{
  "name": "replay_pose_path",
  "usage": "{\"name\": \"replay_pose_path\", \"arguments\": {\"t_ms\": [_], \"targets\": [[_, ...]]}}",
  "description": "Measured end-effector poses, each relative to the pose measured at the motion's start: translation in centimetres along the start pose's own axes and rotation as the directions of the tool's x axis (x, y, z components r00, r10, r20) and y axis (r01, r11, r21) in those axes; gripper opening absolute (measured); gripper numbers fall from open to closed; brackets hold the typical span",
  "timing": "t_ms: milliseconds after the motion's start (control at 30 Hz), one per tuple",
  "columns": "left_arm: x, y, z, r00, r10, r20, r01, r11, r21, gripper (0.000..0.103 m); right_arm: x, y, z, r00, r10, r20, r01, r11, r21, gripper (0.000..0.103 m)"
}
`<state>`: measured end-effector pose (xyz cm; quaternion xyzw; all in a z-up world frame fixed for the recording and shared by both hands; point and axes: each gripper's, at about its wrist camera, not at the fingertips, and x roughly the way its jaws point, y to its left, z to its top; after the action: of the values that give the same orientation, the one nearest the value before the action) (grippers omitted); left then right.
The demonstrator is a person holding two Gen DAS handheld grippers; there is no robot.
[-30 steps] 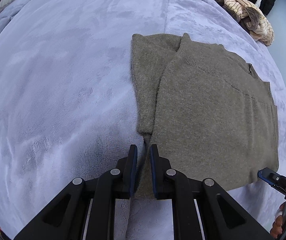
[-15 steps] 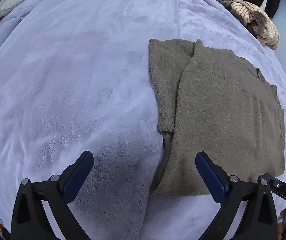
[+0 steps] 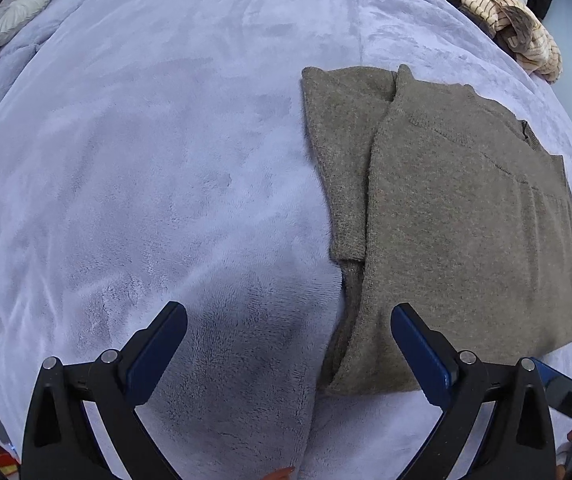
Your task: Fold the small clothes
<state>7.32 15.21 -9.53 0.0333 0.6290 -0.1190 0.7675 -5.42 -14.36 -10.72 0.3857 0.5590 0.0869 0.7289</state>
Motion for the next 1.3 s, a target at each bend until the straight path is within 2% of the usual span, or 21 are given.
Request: {"name": "replay_pose_path", "arguments": {"t_ms": [167, 267, 333, 533, 700, 867, 1067, 1200, 1267, 1300], "targets": [[1.0, 0.5, 0.3, 0.999, -0.034, -0.036, 0.034, 0.999, -0.015, 0.102, 1.8, 1.0, -1.0, 0.996, 0.038, -0.082, -0.039, 0.999, -0.011, 0.087], [1.8, 1.0, 0.4, 0.997, -0.049, -0.060, 0.047, 0.998, -0.038, 0.102, 2.3, 1.0, -1.4, 0.995, 0.046, -0.086, -0.045, 0.999, 0.012, 0.087], [2.1, 1.4, 0.6, 0.993, -0.091, -0.071, 0.088, 0.995, -0.043, 0.102, 2.6, 0.9, -1.7, 0.995, 0.053, -0.086, -0.051, 0.998, 0.027, 0.087], [1.8, 3.0, 1.5, 0.983, -0.180, -0.046, 0.175, 0.980, -0.090, 0.102, 3.7, -0.4, -2.1, 0.991, 0.115, -0.074, -0.105, 0.987, 0.123, 0.087], [2.2, 3.9, 2.5, 0.971, -0.236, -0.033, 0.229, 0.963, -0.145, 0.102, 5.3, -1.5, -2.2, 0.978, 0.209, -0.017, -0.199, 0.951, 0.238, 0.088], [2.4, 3.7, 2.1, 0.960, -0.279, -0.031, 0.269, 0.946, -0.181, 0.102, 7.3, -1.6, -1.4, 0.944, 0.324, 0.060, -0.325, 0.885, 0.334, 0.088], [2.1, 4.1, 2.4, 0.927, -0.374, -0.006, 0.364, 0.907, -0.213, 0.102, 9.2, -1.5, -0.6, 0.917, 0.380, 0.117, -0.394, 0.826, 0.404, 0.088], [2.0, 4.2, 2.9, 0.887, -0.462, 0.008, 0.448, 0.856, -0.257, 0.102, 9.7, -2.0, -0.5, 0.888, 0.436, 0.149, -0.453, 0.766, 0.455, 0.088], [2.2, 4.1, 3.1, 0.865, -0.501, 0.012, 0.485, 0.831, -0.272, 0.102, 9.7, -2.5, -0.6, 0.878, 0.452, 0.158, -0.469, 0.745, 0.475, 0.082], [2.2, 4.0, 3.2, 0.858, -0.513, 0.010, 0.496, 0.823, -0.276, 0.102, 9.8, -2.6, -0.5, 0.875, 0.457, 0.160, -0.473, 0.737, 0.482, 0.072]]}}
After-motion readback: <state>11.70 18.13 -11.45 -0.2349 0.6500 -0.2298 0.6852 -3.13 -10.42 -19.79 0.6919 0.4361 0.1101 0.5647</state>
